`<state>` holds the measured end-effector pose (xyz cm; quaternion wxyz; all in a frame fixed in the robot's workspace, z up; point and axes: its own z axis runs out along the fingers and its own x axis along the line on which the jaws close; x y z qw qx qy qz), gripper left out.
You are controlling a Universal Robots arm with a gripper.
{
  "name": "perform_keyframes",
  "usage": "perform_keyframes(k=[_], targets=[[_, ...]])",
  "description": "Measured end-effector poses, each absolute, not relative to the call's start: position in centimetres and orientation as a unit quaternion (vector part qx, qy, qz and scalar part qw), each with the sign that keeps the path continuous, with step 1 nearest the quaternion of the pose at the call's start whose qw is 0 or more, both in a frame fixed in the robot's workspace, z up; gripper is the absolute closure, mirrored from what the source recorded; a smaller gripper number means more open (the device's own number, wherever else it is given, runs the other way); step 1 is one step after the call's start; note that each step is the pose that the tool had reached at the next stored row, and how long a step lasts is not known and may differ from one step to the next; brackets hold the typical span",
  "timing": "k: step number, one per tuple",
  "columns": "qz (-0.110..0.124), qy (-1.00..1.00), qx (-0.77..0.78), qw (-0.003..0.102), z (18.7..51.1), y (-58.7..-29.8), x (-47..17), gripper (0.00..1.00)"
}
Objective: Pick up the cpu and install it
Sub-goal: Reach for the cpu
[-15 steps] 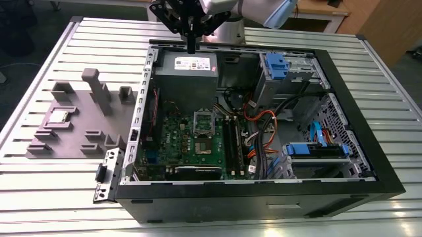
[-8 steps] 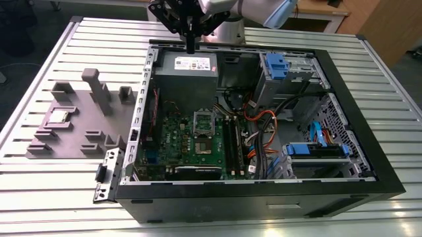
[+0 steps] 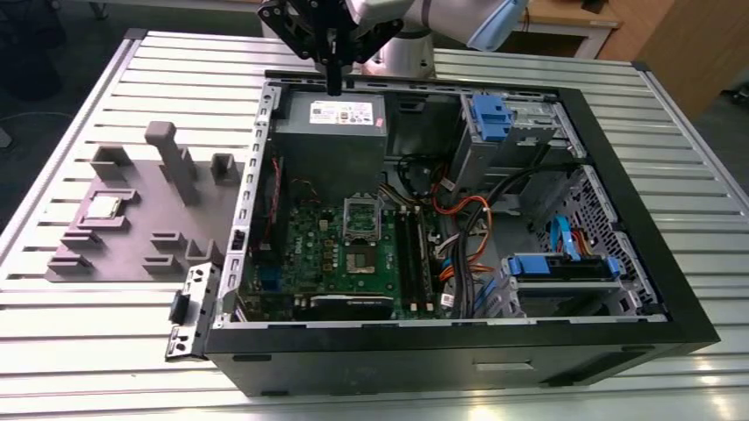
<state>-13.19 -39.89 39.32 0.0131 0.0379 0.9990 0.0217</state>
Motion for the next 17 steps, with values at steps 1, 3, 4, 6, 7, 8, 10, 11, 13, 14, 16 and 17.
perform_keyframes(k=[1, 3, 4, 6, 7, 8, 10, 11, 13, 14, 16, 17], targets=[[0.022, 0.999, 0.038, 0.013, 39.32, -39.89, -13.2, 0.89], [0.022, 0.999, 0.038, 0.013, 39.32, -39.89, -13.21, 0.89], [0.022, 0.999, 0.038, 0.013, 39.32, -39.89, -13.22, 0.89], [0.022, 0.999, 0.038, 0.013, 39.32, -39.9, -13.31, 0.89], [0.022, 0.999, 0.038, 0.013, 39.32, -39.9, -13.35, 0.89], [0.022, 0.999, 0.038, 0.013, 39.32, -39.89, -13.39, 0.89], [0.022, 0.999, 0.038, 0.013, 39.32, -39.89, -13.49, 0.89], [0.022, 0.999, 0.038, 0.013, 39.32, -39.89, -13.55, 0.89], [0.022, 0.999, 0.038, 0.013, 39.31, -39.89, -13.65, 0.89], [0.022, 0.999, 0.038, 0.013, 39.31, -39.89, -13.67, 0.89], [0.022, 0.999, 0.038, 0.013, 39.32, -39.89, -13.69, 0.89], [0.022, 0.999, 0.038, 0.013, 39.31, -39.89, -13.69, 0.89]])
